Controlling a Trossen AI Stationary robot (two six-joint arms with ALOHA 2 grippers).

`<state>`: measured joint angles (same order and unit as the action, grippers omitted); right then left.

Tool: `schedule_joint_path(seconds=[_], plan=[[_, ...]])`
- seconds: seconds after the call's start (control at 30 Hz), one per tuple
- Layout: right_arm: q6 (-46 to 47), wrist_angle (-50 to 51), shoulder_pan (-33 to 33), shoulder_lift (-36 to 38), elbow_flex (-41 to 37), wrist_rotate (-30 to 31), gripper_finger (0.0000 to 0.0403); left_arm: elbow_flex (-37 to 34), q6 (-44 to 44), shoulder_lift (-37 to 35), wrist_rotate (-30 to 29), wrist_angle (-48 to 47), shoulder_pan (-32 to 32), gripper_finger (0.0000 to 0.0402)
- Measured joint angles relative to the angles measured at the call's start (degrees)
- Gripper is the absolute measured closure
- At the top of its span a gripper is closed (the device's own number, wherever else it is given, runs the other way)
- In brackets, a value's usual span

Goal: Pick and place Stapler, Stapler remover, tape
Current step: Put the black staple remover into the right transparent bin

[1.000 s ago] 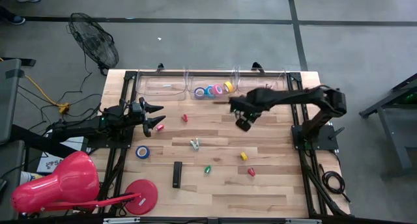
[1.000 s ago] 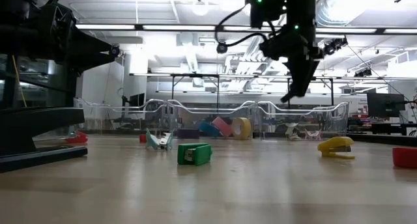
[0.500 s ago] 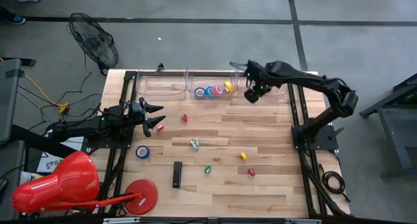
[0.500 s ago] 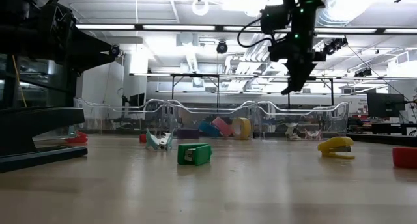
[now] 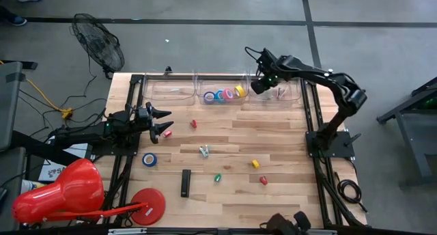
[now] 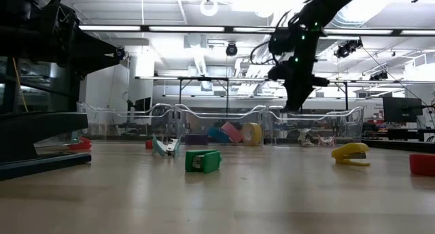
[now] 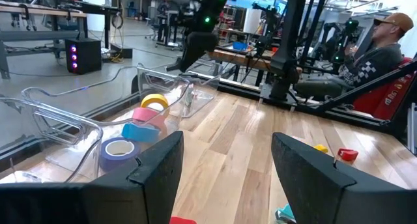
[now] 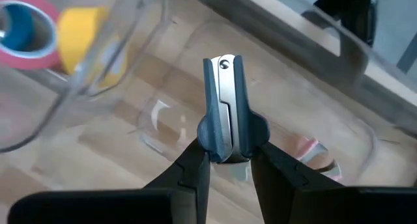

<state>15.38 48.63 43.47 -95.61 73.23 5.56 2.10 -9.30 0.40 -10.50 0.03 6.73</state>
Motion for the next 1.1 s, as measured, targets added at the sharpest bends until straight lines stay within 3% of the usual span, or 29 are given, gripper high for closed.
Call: schedule_joint_path(seconds=[0.5,1.1], plan=[[-0.44,-2.22,0.74,-9.07,0.0,-2.68,0.0316,0.0,0.0,0.0,0.07,0.0,0.02,0.0172],[-2.38,1.06,0.75,-9.01,0.0,-2.83,0.0212,0.0,0.02,0.0,0.0,0.0,0.02,0.0172]])
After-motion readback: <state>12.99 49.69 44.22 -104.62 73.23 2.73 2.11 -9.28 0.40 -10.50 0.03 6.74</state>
